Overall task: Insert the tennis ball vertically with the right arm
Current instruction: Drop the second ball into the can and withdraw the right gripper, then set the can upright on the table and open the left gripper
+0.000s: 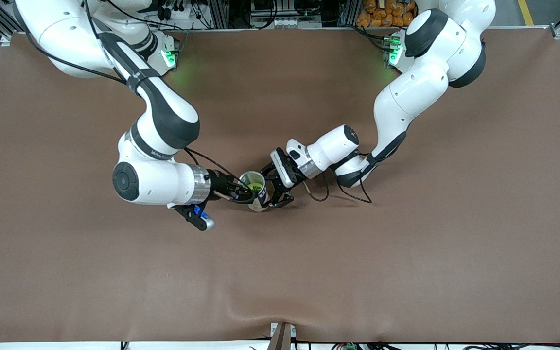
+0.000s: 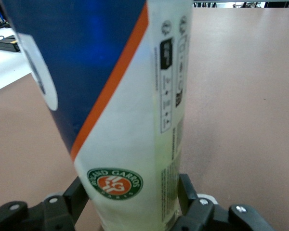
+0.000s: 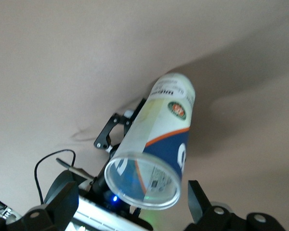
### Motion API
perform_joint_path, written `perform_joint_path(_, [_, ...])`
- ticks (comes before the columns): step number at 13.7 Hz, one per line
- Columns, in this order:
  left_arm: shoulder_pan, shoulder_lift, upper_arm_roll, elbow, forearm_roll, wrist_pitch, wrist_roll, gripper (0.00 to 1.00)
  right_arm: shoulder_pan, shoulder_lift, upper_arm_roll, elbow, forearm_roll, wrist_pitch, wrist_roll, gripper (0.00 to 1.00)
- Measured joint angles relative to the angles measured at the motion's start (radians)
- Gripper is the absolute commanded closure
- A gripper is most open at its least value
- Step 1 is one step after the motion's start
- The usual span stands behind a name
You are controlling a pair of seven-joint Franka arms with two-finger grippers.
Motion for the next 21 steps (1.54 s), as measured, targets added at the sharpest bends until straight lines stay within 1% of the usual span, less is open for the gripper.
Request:
perform_joint_path(1, [0.0, 0.0, 0.0, 0.0, 0.0, 0.0, 0.0, 0.2, -0.017, 0.0, -0.003, 0.001, -0.025, -0.024, -0.034, 0.0])
perform_joint_path(3, [0.0, 0.0, 0.0, 0.0, 0.0, 0.0, 0.0, 0.17, -0.067, -0.003, -0.005, 0.003, -0.108, -0.081, -0.135, 0.0])
perform_joint_path(4, [0.0, 0.0, 0.0, 0.0, 0.0, 0.0, 0.0, 0.11, -0.093, -0.007, -0.004, 0.005, -0.147, -0.106, -0.19, 0.0])
perform_joint_path(5, [0.0, 0.0, 0.0, 0.0, 0.0, 0.0, 0.0, 0.0, -0.117, -0.014, -0.004, 0.007, -0.174, -0.126, -0.246, 0.0])
perform_joint_path(8, [0.0, 0.0, 0.0, 0.0, 0.0, 0.0, 0.0, 0.0, -0.176, -0.057, -0.01, 0.008, -0.202, -0.201, -0.429, 0.0])
perform_joint_path(9, [0.0, 0.0, 0.0, -0.001, 0.0, 0.0, -0.001, 0.0, -0.181, -0.091, -0.04, -0.004, -0.208, -0.22, -0.488, 0.0])
perform_joint_path(10, [0.0, 0.0, 0.0, -0.002, 0.0, 0.0, -0.001, 0.0, -0.173, -0.139, -0.095, -0.029, -0.212, -0.231, -0.56, 0.0])
perform_joint_path(13, [-0.001, 0.001, 0.0, -0.008, 0.0, 0.0, -0.001, 0.0, -0.093, -0.296, -0.327, -0.107, -0.212, -0.239, -0.773, 0.0])
perform_joint_path(14, [-0.001, 0.001, 0.0, -0.012, 0.0, -0.001, -0.001, 0.0, -0.074, -0.343, -0.39, -0.129, -0.212, -0.243, -0.824, 0.0])
perform_joint_path(17, [-0.001, 0.005, 0.013, -0.031, 0.001, -0.001, -0.001, 0.0, -0.056, -0.491, -0.531, -0.229, -0.213, -0.256, -0.963, 0.0])
perform_joint_path(19, [-0.001, 0.007, 0.026, -0.043, 0.002, -0.001, -0.001, 0.0, -0.056, -0.578, -0.611, -0.28, -0.213, -0.304, -1.045, 0.0])
perform_joint_path(21, [-0.001, 0.008, 0.036, -0.05, 0.002, -0.001, -0.001, 0.0, -0.057, -0.645, -0.657, -0.296, -0.213, -0.351, -1.079, 0.0])
